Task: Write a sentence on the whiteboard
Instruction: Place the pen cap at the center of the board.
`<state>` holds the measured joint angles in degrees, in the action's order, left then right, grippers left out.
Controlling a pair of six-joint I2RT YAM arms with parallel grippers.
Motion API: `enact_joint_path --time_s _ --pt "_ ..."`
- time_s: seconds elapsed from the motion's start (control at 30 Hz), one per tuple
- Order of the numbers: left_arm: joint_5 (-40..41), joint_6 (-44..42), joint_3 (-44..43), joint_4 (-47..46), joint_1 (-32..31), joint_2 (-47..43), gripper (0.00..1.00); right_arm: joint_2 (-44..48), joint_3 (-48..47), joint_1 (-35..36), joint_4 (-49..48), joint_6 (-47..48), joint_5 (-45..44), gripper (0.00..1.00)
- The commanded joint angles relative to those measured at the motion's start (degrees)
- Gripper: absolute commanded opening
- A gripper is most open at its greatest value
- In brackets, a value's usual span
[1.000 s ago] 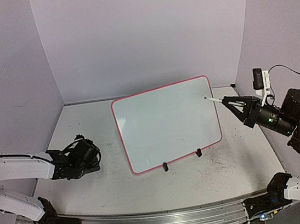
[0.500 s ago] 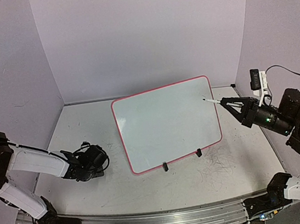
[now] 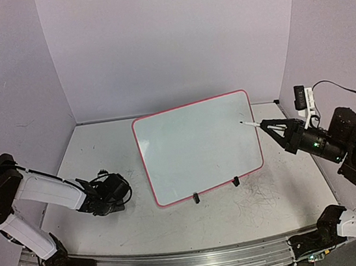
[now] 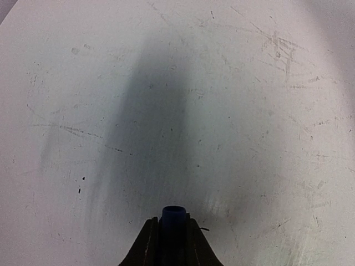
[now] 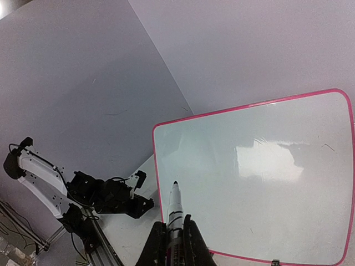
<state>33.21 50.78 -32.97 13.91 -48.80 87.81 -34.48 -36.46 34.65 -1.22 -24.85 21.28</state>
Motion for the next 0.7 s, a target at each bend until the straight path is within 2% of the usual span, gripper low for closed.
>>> enact_joint_path --time_s 0.0,0.13,0.43,0.67 --pt "1.15 -1.27 -1.38 -0.46 -0.06 -0.92 0.19 -0.06 0.64 -0.08 -1.49 -1.61 0.12 0.00" --pt "1.62 -1.27 -1.32 -0.38 -0.06 -3.27 0.22 0.50 1.20 -0.07 -1.62 -1.48 -0.05 0.00" --pt "2.77 -4.56 -3.76 1.43 -0.06 -9.10 0.45 1.11 1.48 -0.07 -0.84 -3.27 -2.27 0.00" --pt "-1.27 -6.53 -3.48 1.74 -0.06 -17.77 0.59 1.20 -1.27 -0.07 3.99 -5.38 -6.42 0.00"
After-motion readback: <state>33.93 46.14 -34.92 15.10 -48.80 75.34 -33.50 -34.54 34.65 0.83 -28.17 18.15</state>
